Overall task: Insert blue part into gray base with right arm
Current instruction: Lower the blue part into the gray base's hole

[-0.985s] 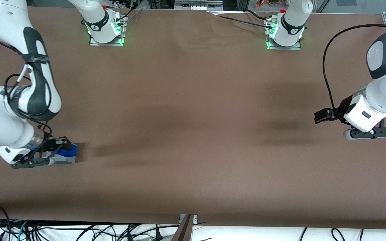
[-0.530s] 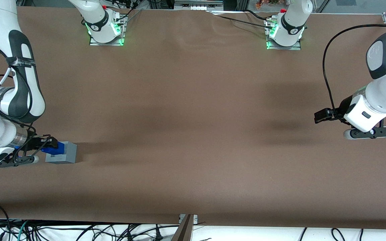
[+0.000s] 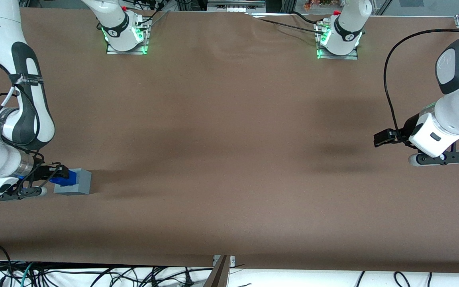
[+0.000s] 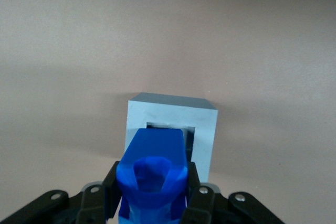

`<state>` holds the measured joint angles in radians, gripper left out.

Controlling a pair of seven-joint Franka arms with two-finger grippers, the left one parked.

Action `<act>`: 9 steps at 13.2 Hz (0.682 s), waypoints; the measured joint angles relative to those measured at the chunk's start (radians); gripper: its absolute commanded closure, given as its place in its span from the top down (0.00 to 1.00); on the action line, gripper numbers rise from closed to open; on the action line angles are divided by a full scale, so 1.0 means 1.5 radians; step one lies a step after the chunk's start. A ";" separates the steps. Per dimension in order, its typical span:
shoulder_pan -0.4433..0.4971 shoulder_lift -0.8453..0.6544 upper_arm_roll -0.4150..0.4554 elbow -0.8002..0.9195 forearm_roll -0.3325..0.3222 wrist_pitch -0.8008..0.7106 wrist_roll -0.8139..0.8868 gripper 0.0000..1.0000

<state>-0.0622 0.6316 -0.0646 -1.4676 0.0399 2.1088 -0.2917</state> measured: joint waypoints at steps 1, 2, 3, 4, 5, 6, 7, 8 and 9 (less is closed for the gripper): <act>-0.003 0.000 0.000 0.000 0.000 0.003 0.000 0.30; -0.007 0.002 0.000 0.000 0.000 0.005 0.000 0.30; -0.010 0.006 0.000 0.000 0.000 0.005 0.000 0.30; -0.013 0.010 0.000 0.000 0.000 0.006 0.000 0.30; -0.015 0.015 0.000 0.000 0.000 0.009 0.000 0.30; -0.016 0.016 0.000 0.000 0.002 0.013 0.000 0.30; -0.016 0.016 0.000 0.000 0.004 0.013 0.001 0.30; -0.017 0.016 0.000 0.000 0.005 0.014 0.001 0.35; -0.017 0.016 0.000 0.000 0.005 0.014 0.001 0.85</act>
<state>-0.0873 0.6558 -0.0640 -1.4672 0.0476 2.1297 -0.2905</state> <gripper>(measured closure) 0.498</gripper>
